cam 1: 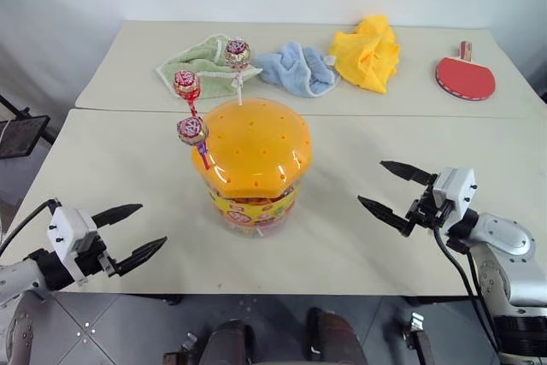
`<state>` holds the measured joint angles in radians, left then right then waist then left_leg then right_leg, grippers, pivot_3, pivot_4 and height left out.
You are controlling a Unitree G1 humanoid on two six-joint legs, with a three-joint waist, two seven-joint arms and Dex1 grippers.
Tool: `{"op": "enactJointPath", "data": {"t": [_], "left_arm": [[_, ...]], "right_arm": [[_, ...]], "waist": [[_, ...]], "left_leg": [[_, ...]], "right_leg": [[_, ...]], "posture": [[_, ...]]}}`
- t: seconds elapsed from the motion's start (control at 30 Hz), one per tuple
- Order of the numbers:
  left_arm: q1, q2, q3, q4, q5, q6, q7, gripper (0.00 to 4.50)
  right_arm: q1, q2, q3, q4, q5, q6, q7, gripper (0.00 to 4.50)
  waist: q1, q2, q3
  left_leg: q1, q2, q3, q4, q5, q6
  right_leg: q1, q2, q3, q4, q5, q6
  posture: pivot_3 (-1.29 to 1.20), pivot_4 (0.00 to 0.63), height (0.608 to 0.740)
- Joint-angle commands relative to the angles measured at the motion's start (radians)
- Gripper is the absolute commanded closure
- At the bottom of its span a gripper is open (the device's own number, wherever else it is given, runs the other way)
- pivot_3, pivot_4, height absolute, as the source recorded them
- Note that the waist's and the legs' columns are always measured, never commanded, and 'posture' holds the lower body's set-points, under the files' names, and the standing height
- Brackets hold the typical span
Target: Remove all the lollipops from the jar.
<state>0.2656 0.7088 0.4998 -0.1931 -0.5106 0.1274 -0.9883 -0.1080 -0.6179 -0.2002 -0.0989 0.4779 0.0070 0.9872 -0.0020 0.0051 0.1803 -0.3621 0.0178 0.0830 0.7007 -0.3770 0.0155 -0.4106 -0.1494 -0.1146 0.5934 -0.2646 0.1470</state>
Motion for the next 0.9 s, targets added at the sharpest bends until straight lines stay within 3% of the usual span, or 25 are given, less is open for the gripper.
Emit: {"op": "enactJointPath", "data": {"t": [0.03, 0.17, 0.27, 0.4, 0.67, 0.9], "left_arm": [[0.022, 0.021, 0.04, -0.029, -0.04, 0.019, -0.024, 0.0], [-0.048, 0.045, 0.123, -0.016, -0.216, 0.171, 0.003, 0.0], [-0.178, 0.085, 0.22, 0.029, -0.469, 0.334, -0.002, 0.0], [-0.333, 0.106, 0.22, 0.098, -0.59, 0.434, -0.001, 0.0], [-0.62, 0.071, -0.009, 0.174, -0.529, 0.454, -0.082, 0.0], [-0.819, -0.005, -0.149, 0.255, -0.454, 0.418, -0.15, 0.0]], "right_arm": [[0.003, -0.031, -0.001, -0.04, 0.048, 0.059, 0.037, 0.05], [0.056, -0.053, -0.057, -0.142, 0.13, 0.084, 0.078, 0.05], [0.091, -0.038, -0.156, -0.291, 0.333, 0.175, 0.014, 0.05], [0.103, -0.008, -0.196, -0.449, 0.475, 0.214, -0.063, 0.05], [0.112, 0.091, -0.188, -0.659, 0.596, 0.165, -0.151, 0.05], [0.194, 0.081, -0.189, -0.756, 0.56, 0.167, -0.218, 0.05]], "waist": [[0.0, 0.0, 0.0], [0.007, 0.0, 0.0], [0.016, -0.001, 0.0], [0.015, -0.001, 0.0], [0.025, -0.002, -0.001], [0.024, -0.003, -0.001]], "left_leg": [[0.0, 0.0, 0.0, 0.0, 0.0, 0.0], [0.001, 0.0, 0.0, 0.0, 0.0, 0.0], [0.0, 0.001, -0.003, 0.001, 0.0, 0.0], [0.004, 0.0, -0.007, 0.0, 0.0, 0.0], [0.004, -0.001, 0.001, 0.0, 0.0, 0.0], [0.005, -0.001, 0.004, -0.001, 0.0, 0.0]], "right_leg": [[0.0, 0.0, 0.0, 0.0, 0.0, 0.0], [0.0, 0.0, 0.001, 0.0, 0.0, 0.0], [0.0, 0.0, 0.0, 0.001, 0.0, 0.0], [0.002, 0.0, 0.002, 0.001, 0.0, 0.0], [0.002, 0.0, 0.002, 0.002, 0.0, 0.0], [0.001, 0.001, 0.002, 0.002, 0.0, 0.0]], "posture": [[0.0, 0.15, 0.74], [0.0, 0.15, 0.74], [0.0, 0.15, 0.74], [0.0, 0.15, 0.74], [0.0, 0.15, 0.74], [0.0, 0.15, 0.74]]}}
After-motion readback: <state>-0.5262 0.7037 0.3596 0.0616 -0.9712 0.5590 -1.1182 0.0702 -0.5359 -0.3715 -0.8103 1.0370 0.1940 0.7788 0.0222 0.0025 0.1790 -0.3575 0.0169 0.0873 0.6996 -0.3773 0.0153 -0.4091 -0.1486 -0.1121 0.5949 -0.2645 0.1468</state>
